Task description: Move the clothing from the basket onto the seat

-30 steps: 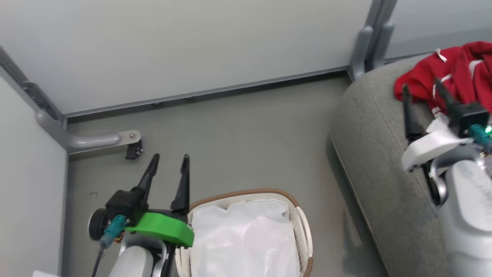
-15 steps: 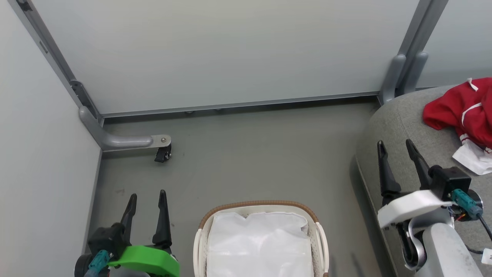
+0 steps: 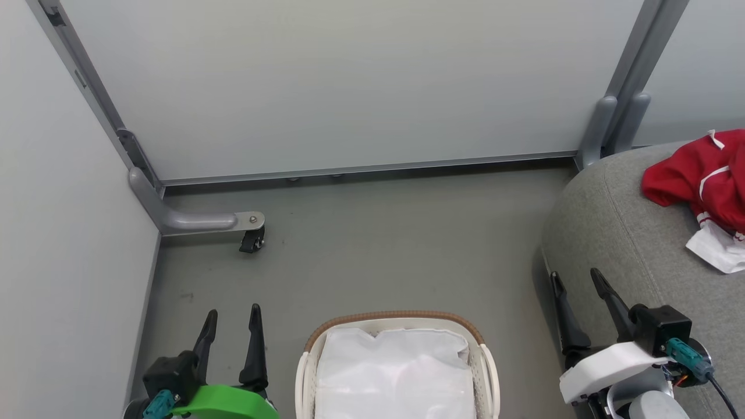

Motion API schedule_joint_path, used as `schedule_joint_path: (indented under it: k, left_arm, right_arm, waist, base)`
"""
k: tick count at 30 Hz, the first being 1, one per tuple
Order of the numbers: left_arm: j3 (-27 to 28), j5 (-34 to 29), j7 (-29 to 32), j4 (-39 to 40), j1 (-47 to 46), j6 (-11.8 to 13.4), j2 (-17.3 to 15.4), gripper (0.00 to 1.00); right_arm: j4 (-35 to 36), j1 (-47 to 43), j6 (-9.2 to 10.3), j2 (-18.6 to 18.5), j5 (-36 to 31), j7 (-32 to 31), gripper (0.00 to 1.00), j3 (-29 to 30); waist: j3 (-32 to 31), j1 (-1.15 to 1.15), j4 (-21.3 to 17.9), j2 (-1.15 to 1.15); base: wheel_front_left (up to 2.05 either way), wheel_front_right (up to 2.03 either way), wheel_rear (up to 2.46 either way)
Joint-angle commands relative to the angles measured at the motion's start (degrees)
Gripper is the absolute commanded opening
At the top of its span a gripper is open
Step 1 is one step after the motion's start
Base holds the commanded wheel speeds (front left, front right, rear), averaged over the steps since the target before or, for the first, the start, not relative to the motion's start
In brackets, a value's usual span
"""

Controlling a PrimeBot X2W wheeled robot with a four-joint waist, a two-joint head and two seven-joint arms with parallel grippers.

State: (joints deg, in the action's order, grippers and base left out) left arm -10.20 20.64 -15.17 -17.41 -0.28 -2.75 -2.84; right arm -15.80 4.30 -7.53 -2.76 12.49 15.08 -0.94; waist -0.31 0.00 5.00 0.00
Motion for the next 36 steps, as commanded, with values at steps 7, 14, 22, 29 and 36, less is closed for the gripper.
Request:
schedule_joint_path:
  k: [7, 14, 22, 29, 36]
  left_arm:
    - [0.11, 0.23, 0.05, -0.76, -0.22, 0.11, -0.10, 1.00]
    - [0.03, 0.16, 0.05, -1.04, -0.60, -0.22, -0.10, 1.00]
    - [0.19, 0.32, 0.05, -0.99, -0.77, 0.17, -0.10, 1.00]
    - [0.17, 1.43, 0.28, -3.02, 0.06, -0.08, 0.04, 0.00]
    - [1.72, 8.35, 2.30, -2.42, -0.57, -0.54, -0.03, 0.00]
  right_arm:
    - [-0.37, -0.86, 0.08, -0.25, 0.15, 0.13, 1.00, -0.05]
    - [-0.62, -0.87, 0.08, -0.24, 0.33, 0.13, 1.00, -0.41]
    - [-0.73, -1.21, 0.08, -0.24, 0.75, 0.13, 1.00, -0.45]
    - [-2.43, -1.14, 0.00, 0.42, 1.30, -0.43, 0.00, -0.37]
    - [-2.03, -0.76, 0.00, 0.36, 8.95, -2.55, 0.00, 0.45]
  waist:
    - [-0.10, 0.00, -0.24, 0.00]
    - [-0.13, 0.00, -0.18, 0.00]
    - [-0.24, 0.00, -0.03, 0.00]
    - [-0.24, 0.00, -0.08, 0.00]
    - [-0.20, 0.00, -0.36, 0.00]
  base:
    - [0.00, 0.00, 0.00]
    - [0.00, 0.00, 0.00]
    - [0.00, 0.00, 0.00]
    - [0.00, 0.00, 0.00]
    - [0.00, 0.00, 0.00]
